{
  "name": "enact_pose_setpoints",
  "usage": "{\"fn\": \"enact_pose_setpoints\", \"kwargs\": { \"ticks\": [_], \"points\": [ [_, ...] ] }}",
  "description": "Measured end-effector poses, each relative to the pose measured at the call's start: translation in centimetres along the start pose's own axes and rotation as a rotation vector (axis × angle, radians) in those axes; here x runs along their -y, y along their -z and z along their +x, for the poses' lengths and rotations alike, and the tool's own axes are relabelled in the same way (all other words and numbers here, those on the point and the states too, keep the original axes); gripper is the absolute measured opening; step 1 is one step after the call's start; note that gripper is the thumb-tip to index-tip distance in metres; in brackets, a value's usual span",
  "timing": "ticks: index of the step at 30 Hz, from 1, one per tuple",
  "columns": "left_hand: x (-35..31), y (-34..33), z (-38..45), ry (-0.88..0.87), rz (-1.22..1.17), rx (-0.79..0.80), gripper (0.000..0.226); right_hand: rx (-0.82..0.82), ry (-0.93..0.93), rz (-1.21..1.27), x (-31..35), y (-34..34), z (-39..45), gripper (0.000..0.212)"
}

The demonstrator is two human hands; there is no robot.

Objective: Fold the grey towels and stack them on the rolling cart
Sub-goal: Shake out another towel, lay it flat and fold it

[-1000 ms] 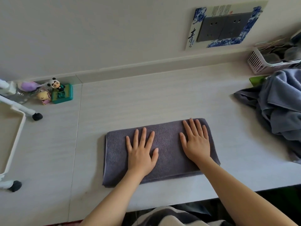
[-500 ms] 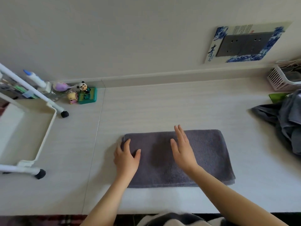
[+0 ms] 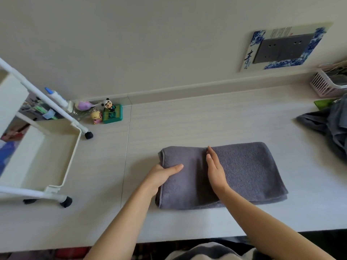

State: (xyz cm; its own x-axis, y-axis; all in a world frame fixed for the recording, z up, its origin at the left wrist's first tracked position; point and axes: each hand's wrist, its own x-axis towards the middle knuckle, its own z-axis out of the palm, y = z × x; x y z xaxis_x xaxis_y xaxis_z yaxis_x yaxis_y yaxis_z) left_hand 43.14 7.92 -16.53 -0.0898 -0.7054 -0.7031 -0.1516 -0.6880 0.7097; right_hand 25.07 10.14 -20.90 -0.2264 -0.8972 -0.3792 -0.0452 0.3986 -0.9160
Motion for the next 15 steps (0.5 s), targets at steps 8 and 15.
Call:
{"fn": "enact_pose_setpoints", "kwargs": {
  "ticks": [8,15],
  "points": [
    [-4.3,-3.1,-0.7,-0.153,0.198,0.008,0.064,-0.112,-0.053,0.161,0.3,1.0,-1.1,0.048],
    [-6.0,-7.5,-2.1,-0.220,0.240,-0.071,0.066,-0.279,-0.202,0.422,-2.8,2.0,-5.5,0.041]
  ]
}}
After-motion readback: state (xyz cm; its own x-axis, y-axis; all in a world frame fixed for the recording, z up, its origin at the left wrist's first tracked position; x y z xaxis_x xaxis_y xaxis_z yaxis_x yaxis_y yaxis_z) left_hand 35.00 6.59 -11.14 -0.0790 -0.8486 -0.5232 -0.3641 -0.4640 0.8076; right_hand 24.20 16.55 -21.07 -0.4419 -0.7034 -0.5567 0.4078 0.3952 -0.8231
